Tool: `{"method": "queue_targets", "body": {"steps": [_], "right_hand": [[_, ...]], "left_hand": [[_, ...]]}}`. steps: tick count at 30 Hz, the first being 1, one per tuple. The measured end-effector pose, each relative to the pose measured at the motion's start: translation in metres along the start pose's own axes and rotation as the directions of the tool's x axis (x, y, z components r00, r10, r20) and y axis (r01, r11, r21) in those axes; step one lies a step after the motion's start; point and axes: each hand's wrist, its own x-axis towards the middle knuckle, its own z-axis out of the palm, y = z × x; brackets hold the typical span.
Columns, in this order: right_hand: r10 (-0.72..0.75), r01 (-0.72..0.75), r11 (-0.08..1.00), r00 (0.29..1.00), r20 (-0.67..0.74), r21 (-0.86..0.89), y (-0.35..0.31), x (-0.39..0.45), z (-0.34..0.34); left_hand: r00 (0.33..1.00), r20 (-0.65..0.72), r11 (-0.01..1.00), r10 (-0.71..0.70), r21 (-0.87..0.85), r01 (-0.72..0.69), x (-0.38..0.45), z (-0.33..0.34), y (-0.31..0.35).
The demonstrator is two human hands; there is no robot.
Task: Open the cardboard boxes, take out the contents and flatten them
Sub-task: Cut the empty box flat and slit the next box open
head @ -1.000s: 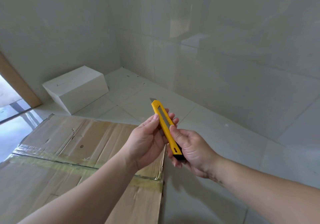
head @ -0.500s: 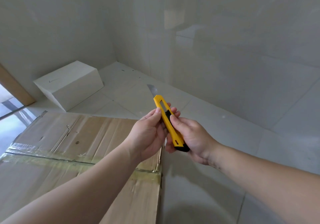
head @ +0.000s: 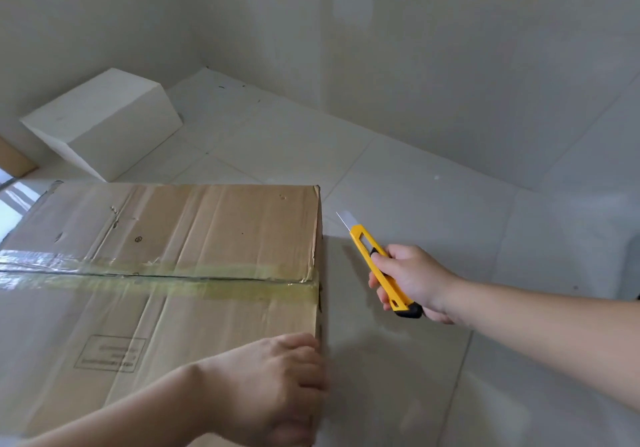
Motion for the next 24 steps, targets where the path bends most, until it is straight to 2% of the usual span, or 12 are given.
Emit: {"method": "queue_targets", "body": {"steps": [5,8,11,24], "right_hand": [[0.038,-0.039,0.999,0.999,0.002,0.012,0.011,0.004,0.002],[0.033,-0.034,0.999,0.999,0.01,0.029,0.009,0.01,0.004],[0.011,-0.012,0.999,1.0,0.026,0.036,0.007,0.016,0.007],[-0.1,0.1,0.994,0.995,-0.005,0.035,-0.042,0.077,0.04]], "left_hand": [[0.981,-0.196,1.0,0.004,0.018,0.0,0.003,0.016,-0.011],[0.979,-0.198,0.997,0.055,0.06,-0.044,0.006,0.019,-0.013],[0.978,-0.2,0.988,0.05,0.154,-0.019,0.012,0.018,-0.021],[0.949,-0.281,0.955,-0.142,0.212,0.206,0.041,0.002,-0.084]]}}
